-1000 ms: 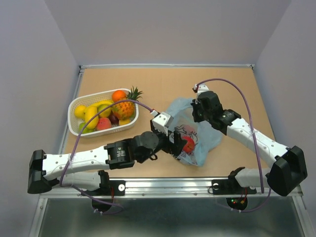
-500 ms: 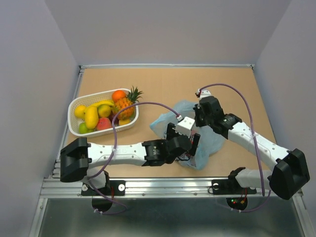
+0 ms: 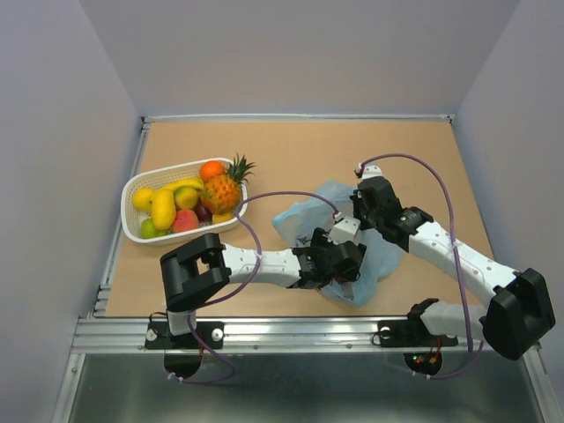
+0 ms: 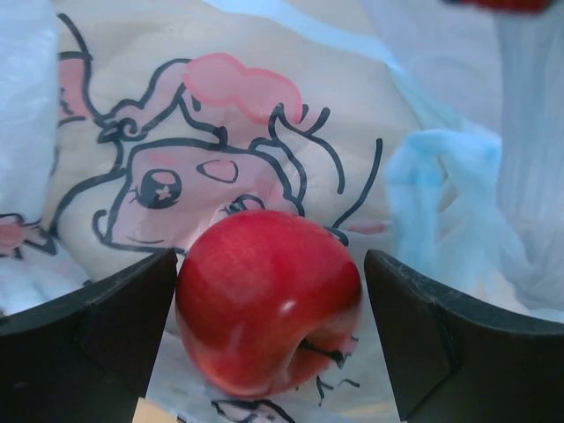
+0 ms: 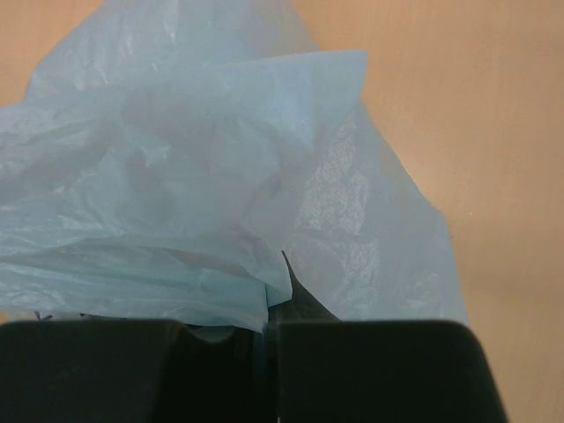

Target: Untie the knot of the plastic bag and take out the fruit

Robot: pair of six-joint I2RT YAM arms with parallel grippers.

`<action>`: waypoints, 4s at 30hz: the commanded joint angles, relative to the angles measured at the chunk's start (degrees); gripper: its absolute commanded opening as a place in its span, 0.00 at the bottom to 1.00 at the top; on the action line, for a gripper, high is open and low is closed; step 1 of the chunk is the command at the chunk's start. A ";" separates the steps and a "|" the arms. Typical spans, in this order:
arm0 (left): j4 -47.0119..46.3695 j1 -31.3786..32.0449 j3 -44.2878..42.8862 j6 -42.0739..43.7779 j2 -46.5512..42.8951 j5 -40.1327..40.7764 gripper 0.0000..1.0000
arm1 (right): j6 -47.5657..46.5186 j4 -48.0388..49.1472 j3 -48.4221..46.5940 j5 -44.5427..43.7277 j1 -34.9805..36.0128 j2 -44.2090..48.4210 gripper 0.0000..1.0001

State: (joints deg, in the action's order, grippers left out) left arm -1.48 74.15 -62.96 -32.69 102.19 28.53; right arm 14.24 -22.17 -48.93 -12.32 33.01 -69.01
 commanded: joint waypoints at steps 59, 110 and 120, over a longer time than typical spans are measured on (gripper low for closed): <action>18.35 -75.19 1.61 15.20 -35.49 2.22 0.03 | 2.37 1.17 2.52 -5.44 -0.14 4.50 0.05; 16.85 -78.38 5.66 18.27 -58.58 -9.63 0.99 | 3.78 -0.85 -3.98 -14.93 -0.14 18.11 1.00; 33.01 -77.49 -9.63 21.70 -78.26 -13.41 0.99 | 0.27 -1.56 -7.06 -17.12 -0.14 37.08 1.00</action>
State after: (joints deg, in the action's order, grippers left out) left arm 25.82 -3.53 -68.49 -13.19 29.45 16.71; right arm 17.12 -24.43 -52.49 -26.98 32.67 -37.76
